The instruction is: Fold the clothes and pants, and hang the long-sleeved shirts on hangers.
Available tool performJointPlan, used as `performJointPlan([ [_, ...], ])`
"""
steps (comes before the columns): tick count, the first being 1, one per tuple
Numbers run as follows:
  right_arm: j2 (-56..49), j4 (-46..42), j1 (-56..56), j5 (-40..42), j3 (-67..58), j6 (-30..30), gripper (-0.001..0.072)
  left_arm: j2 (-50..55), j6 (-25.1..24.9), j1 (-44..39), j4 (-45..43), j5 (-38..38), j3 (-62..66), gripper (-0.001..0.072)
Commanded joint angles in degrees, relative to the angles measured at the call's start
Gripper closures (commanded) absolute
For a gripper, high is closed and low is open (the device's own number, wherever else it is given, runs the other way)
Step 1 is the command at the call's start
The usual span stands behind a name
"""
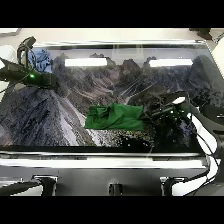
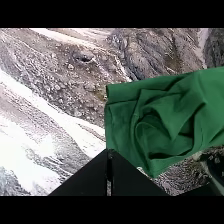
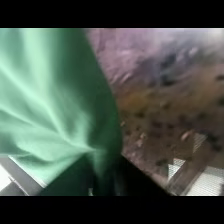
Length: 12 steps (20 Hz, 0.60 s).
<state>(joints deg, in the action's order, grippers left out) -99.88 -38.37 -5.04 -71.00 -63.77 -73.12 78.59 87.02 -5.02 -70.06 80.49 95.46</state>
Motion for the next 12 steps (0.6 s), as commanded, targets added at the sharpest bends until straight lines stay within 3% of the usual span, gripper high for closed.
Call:
performJointPlan([
  [1, 0.3, 9.3, -0.2, -6.1, -2.0, 9.0, 0.0678, 0.0, 0.0, 0.0, 0.0, 0.1, 0.0, 0.0677],
  [4, 4.9, 8.9, -4.0, -9.6, -13.2, 4.7, 0.0681, 0.0, 0.0, 0.0, 0.0, 0.0, 0.0, 0.0677],
  [8, 10.4, -5.1, -11.4, -16.0, -37.1, -12.7, 0.0680, 0.0, 0.0, 0.0, 0.2, -2.1, 0.0, 0.0677],
  [12, 10.4, -13.1, -22.0, -19.6, -53.5, -22.5, 0.0680, 0.1, 0.0, 0.0, 0.2, -3.6, 0.0, 0.0677],
])
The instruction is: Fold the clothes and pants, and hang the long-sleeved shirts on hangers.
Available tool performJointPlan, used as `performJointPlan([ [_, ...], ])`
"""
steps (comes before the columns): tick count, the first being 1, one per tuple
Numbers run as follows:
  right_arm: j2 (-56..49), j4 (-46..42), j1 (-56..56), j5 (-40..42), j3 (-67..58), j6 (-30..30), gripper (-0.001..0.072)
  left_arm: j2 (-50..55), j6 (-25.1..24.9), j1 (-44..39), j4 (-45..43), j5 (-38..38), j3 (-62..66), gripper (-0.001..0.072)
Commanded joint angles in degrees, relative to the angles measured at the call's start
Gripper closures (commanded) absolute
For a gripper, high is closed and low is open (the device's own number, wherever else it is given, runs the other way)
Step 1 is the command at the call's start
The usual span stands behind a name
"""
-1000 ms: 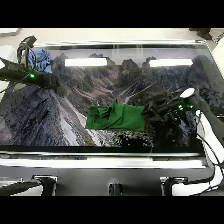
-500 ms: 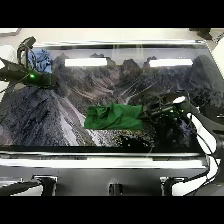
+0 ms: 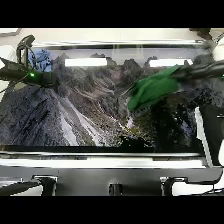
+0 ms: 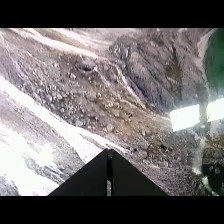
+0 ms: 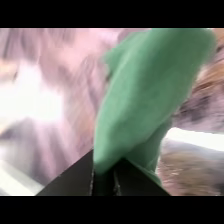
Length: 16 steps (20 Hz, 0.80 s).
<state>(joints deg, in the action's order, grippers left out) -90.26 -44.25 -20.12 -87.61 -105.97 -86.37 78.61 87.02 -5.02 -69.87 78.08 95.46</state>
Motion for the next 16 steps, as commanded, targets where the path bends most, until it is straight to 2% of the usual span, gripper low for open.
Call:
performJointPlan([
  [1, 0.9, -8.4, -10.3, -2.8, -12.4, -11.0, 0.0680, 0.0, 0.0, 0.0, 0.0, -1.1, 0.0, 0.0677],
  [5, 0.6, -13.9, -23.7, -2.6, -12.3, -12.7, 0.0680, 0.0, 0.0, 0.0, 1.1, -1.2, 0.0, 0.0677],
  [10, 0.4, -13.9, -38.0, 0.2, -12.3, -12.7, 0.0680, 0.0, 0.0, 0.0, 1.4, -1.2, 0.0, 0.0677],
  [16, 0.5, -13.1, -48.3, -10.4, -12.1, -14.7, 0.0680, 0.0, 0.0, -0.1, 2.4, -1.2, 0.0, 0.0677],
])
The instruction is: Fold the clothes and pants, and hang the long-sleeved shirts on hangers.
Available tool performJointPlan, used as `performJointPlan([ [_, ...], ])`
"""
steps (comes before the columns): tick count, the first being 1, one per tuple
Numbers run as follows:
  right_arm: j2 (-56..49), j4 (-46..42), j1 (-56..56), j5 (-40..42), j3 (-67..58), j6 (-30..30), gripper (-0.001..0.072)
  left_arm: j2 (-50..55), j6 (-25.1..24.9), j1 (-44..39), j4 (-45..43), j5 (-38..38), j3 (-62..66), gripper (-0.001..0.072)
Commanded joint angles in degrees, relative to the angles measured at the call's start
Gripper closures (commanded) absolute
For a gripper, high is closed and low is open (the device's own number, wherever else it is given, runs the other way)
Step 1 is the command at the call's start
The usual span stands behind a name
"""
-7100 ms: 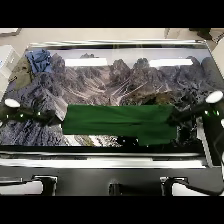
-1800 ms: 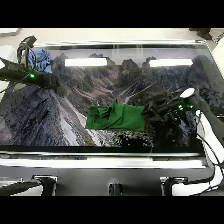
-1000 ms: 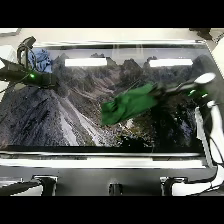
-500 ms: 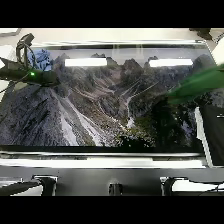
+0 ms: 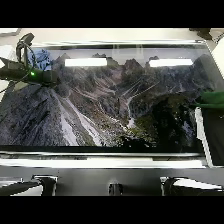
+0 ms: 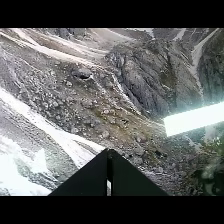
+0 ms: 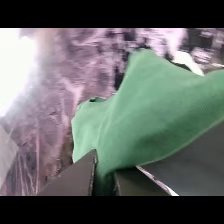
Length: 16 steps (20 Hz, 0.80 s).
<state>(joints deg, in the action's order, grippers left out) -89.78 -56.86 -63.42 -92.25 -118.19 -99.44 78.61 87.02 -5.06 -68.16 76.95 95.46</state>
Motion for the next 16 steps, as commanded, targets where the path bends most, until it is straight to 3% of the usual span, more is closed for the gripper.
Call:
performJointPlan([
  [1, 0.0, -1.5, -5.9, -8.4, 0.6, -1.9, 0.0680, 0.0, 0.0, -0.1, 0.9, 0.0, 0.0, 0.0677],
  [3, 0.3, -5.8, -6.2, -13.9, 3.0, -1.6, 0.0680, 0.0, 0.0, -0.1, 1.2, 0.0, 0.0, 0.0676],
  [9, 9.9, -26.1, -6.2, -13.0, 27.4, -0.3, 0.0680, 0.0, 0.0, -0.5, 1.3, 0.0, 0.0, 0.0677],
  [11, 11.8, -31.0, -6.2, -6.6, 36.3, -0.2, 0.0680, 0.0, 0.0, -0.5, 1.3, 0.0, 0.0, 0.0677],
  [16, 12.1, -31.7, -6.2, 3.2, 46.6, 0.9, 0.0674, 0.0, 0.0, -0.5, 1.3, 0.0, 0.0, 0.0677],
])
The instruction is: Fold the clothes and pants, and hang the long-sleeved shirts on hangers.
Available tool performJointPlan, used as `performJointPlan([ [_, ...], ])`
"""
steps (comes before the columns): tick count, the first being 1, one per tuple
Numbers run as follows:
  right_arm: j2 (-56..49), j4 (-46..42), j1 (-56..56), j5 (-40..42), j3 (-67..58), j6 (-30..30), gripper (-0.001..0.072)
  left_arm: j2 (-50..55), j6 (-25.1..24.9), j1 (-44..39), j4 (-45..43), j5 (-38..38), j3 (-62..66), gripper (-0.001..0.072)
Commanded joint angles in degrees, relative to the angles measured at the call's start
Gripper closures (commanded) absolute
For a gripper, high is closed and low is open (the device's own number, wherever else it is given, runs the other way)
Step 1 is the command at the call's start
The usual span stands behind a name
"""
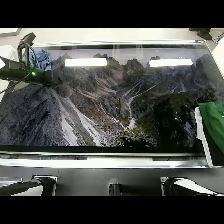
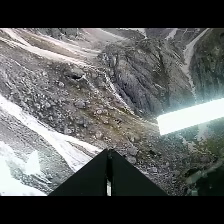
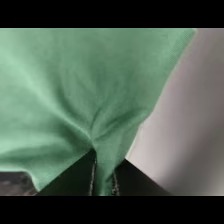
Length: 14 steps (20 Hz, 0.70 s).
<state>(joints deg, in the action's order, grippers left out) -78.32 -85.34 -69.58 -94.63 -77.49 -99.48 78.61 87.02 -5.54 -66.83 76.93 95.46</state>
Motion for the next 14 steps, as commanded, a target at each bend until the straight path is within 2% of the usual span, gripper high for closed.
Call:
performJointPlan([
  [1, 0.7, -3.4, 0.0, 6.8, 6.0, 1.2, 0.0518, 0.0, 0.0, 0.0, 0.0, 0.0, 0.0, 0.0676],
  [2, 0.7, -2.8, 0.0, 8.5, 5.8, 1.3, 0.0176, 0.0, 0.0, 0.0, 0.0, 0.0, 0.0, 0.0676],
  [3, 0.7, 0.7, 0.0, 10.4, 4.6, 3.9, 0.0014, 0.0, 0.0, 0.0, 0.0, 0.0, 0.0, 0.0677],
  [6, 0.7, 22.7, 1.4, 17.6, -7.8, 13.4, 0.0003, -0.1, -0.1, 0.0, 3.9, -1.0, 3.1, 0.0677],
  [8, 0.8, 31.6, 7.9, 29.0, -20.4, 16.6, 0.0004, -0.1, -0.4, -0.1, 4.3, -9.0, 10.3, 0.0678],
  [9, 1.0, 32.1, 13.8, 34.0, -25.8, 17.2, 0.0006, 0.0, -0.6, -0.9, -0.2, -15.0, 13.4, 0.0680],
  [10, 1.0, 30.6, 20.9, 36.3, -29.6, 17.2, 0.0018, 0.2, 2.4, -2.7, -11.4, -19.6, 15.5, 0.0681],
  [11, 1.0, 27.3, 28.5, 35.3, -31.0, 14.7, 0.0105, 0.6, 8.9, -4.6, -24.4, -19.9, 15.9, 0.0681],
  [12, 0.7, 21.3, 36.7, 31.8, -30.8, 9.1, 0.0145, 1.7, 14.1, -6.4, -35.4, -15.3, 15.6, 0.0680],
  [13, -0.5, 12.5, 45.6, 25.4, -29.6, 5.1, 0.0138, 3.5, 15.5, -7.2, -39.4, -8.2, 14.8, 0.0677],
  [14, -2.5, 5.5, 52.5, 17.5, -27.7, 2.5, 0.0061, 5.4, 15.5, -7.0, -38.2, -1.1, 13.2, 0.0570],
])
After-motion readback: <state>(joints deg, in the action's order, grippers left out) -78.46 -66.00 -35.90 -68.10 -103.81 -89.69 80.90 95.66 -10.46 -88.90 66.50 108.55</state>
